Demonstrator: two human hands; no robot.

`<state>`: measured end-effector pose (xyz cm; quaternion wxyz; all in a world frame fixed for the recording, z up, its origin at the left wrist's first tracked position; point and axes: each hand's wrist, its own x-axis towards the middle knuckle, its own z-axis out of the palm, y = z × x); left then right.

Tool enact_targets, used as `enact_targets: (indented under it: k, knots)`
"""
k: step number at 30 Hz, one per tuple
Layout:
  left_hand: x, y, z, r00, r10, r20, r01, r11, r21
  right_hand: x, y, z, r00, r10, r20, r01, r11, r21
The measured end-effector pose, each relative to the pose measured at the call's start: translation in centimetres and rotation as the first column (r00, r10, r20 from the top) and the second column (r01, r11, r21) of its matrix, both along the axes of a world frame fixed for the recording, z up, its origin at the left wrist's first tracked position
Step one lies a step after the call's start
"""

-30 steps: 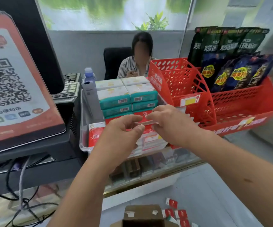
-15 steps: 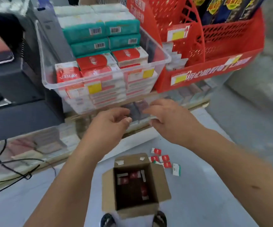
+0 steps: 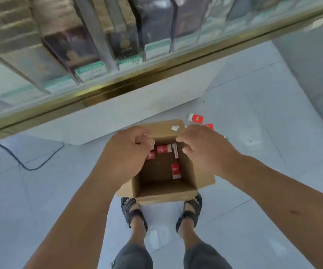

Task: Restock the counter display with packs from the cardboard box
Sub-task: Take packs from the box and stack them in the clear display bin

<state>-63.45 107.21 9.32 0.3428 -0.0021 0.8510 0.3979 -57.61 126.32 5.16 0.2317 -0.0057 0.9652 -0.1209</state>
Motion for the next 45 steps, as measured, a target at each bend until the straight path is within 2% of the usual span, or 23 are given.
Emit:
enact_targets:
  k: [3,7,11,20,24,28,31,34,39,45]
  knots:
    - [0.5,-0.4,-7.0,0.997,-0.031,0.076,0.034,0.999,-0.042,0.7,-0.8,-8.1,0.996,-0.031,0.078,0.03,1.0,0.002]
    - [1.4,-0.4,-16.2,0.987,-0.134,0.093,0.143,0.986,-0.09,1.4,-1.7,-18.0,0.982,-0.061,0.181,0.062,0.998,0.005]
    - [2.4,-0.4,-24.3,0.979,-0.165,0.123,0.18,0.975,-0.128,2.8,-2.2,-27.1,0.965,-0.135,0.225,0.137,0.991,0.009]
    - [3.5,1.3,-36.3,0.971,-0.084,0.224,0.132,0.968,-0.211,1.8,-3.6,-41.7,0.866,-0.264,0.424,0.205,0.962,0.181]
    - [3.8,1.6,-39.3,0.965,-0.031,0.261,0.092,0.97,-0.226,1.3,-3.8,-49.2,0.825,-0.386,0.413,0.284,0.915,0.288]
    - [4.2,1.8,-40.7,0.965,-0.018,0.26,0.072,0.977,-0.199,0.7,-4.7,-55.5,0.811,-0.498,0.308,0.423,0.862,0.28]
    - [4.6,1.7,-41.3,0.973,-0.05,0.226,0.09,0.981,-0.173,0.2,-4.9,-57.3,0.757,-0.586,0.288,0.508,0.806,0.305]
    - [4.6,1.4,-41.7,0.978,-0.043,0.206,0.074,0.987,-0.144,0.5,-4.3,-58.4,0.755,-0.618,0.22,0.541,0.776,0.325]
    - [4.9,1.5,-42.0,0.978,-0.052,0.203,0.078,0.989,-0.126,0.9,-3.6,-59.5,0.74,-0.631,0.236,0.557,0.77,0.311]
    - [4.6,1.6,-40.6,0.983,-0.083,0.166,0.109,0.981,-0.158,1.2,-5.0,-54.9,0.72,-0.673,0.171,0.622,0.735,0.271]
